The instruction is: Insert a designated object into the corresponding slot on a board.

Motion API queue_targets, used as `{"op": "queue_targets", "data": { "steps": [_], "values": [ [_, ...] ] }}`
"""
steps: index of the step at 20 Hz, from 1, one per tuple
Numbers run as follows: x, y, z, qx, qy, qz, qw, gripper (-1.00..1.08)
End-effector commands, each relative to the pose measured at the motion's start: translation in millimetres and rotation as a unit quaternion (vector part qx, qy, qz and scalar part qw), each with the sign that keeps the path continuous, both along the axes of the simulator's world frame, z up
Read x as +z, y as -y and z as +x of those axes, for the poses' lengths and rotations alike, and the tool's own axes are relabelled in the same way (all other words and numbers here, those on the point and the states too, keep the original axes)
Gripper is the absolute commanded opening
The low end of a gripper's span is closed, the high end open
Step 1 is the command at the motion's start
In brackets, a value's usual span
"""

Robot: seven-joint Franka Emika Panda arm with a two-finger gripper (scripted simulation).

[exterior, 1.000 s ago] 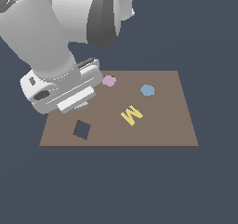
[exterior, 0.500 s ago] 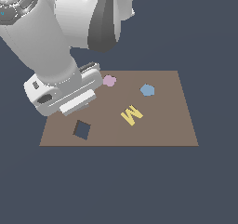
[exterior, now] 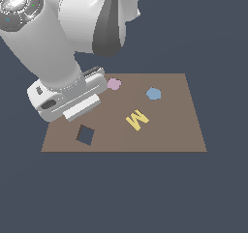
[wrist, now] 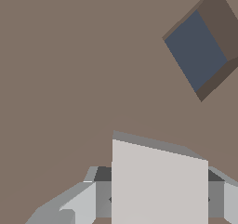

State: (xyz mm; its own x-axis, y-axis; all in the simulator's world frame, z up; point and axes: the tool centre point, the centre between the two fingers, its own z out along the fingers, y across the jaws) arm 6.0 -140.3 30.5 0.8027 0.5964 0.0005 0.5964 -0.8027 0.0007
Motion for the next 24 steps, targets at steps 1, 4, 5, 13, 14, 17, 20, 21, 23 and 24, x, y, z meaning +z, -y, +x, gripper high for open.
{"op": "queue_targets", "data": {
  "steps": [1,4,5,13,14,17,20,21,23,24],
  "values": [
    [-0.5,-0.1,-0.3,0.0,0.0,0.0,1.0,-1.0],
    [-0.2,0.0,0.0,0.0,0.0,0.0,1.0,-1.0],
    [0.5,0.0,0.0,0.0,0.0,0.0,1.0,-1.0],
    [2.7,0.5,0.1,0.006,-0.001,0.0,1.0,-1.0],
    [2.7,0.8,0.3,0.009,-0.001,0.0,1.0,-1.0],
    [2.8,2.0,1.1,0.022,-0.001,0.0,0.9998,-1.0],
    [3.0,3.7,2.3,0.042,-0.001,0.0,0.9991,-1.0],
    [3.0,4.4,2.8,0.05,-0.001,0.0,0.9987,-1.0],
    [3.2,5.9,4.0,0.068,-0.001,0.0,0.9977,-1.0],
    [3.3,6.7,4.7,0.079,-0.001,0.0,0.9969,-1.0]
  ]
}}
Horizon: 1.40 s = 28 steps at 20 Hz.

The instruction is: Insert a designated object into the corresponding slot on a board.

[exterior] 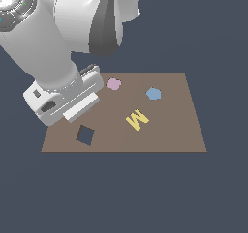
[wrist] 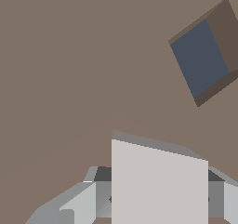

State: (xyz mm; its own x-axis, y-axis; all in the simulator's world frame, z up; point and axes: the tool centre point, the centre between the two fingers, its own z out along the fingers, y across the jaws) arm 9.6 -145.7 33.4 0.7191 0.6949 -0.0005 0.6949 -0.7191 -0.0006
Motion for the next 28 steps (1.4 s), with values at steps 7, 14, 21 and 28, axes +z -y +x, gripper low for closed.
{"op": "queue_targets", "data": {
  "steps": [7,14,21,28],
  "values": [
    [1,8,8,0.105,0.0,0.0,0.9944,-1.0],
    [2,15,20,0.23,0.001,0.0,0.9733,-1.0],
    [3,19,34,0.362,0.001,-0.001,0.9321,-1.0],
    [4,19,49,0.489,0.001,-0.001,0.8724,-1.0]
  ]
}}
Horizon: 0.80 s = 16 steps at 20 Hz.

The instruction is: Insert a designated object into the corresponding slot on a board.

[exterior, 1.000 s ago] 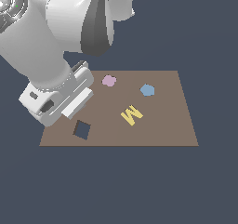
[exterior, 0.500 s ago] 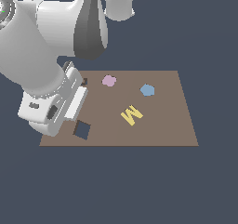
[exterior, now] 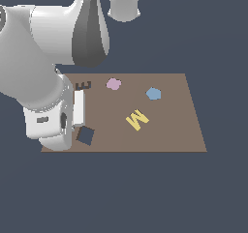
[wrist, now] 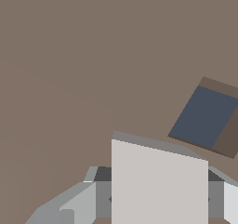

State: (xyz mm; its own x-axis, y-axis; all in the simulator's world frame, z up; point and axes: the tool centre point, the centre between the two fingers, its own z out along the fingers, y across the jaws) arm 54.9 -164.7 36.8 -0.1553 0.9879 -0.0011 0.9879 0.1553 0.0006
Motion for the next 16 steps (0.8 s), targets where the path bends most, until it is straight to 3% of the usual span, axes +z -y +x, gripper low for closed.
{"op": "queue_targets", "data": {
  "steps": [1,8,12,16],
  "values": [
    [1,-1,6,0.051,0.0,0.0,0.9987,-1.0],
    [2,-6,20,0.192,0.0,0.0,0.9814,-1.0],
    [2,-11,27,0.271,0.0,0.0,0.9626,-1.0],
    [2,-17,33,0.348,0.0,0.0,0.9373,-1.0]
  ]
}}
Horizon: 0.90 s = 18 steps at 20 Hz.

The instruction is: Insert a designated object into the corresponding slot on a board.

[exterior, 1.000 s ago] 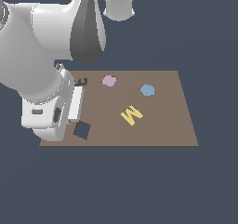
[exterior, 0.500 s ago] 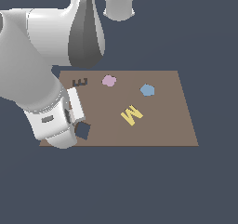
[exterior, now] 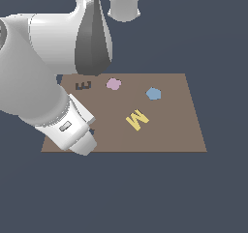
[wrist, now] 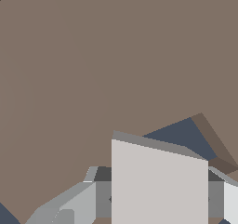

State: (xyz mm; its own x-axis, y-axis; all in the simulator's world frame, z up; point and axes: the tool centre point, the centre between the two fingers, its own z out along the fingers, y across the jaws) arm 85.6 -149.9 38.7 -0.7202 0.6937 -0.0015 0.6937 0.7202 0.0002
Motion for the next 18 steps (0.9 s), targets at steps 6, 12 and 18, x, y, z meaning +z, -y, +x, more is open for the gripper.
{"op": "queue_targets", "data": {
  "steps": [6,12,18],
  "values": [
    [1,-12,9,0.137,0.0,0.0,0.9905,-1.0],
    [1,-21,12,0.216,0.0,0.0,0.9763,-1.0],
    [2,-27,14,0.269,0.0,0.0,0.963,-1.0]
  ]
}}
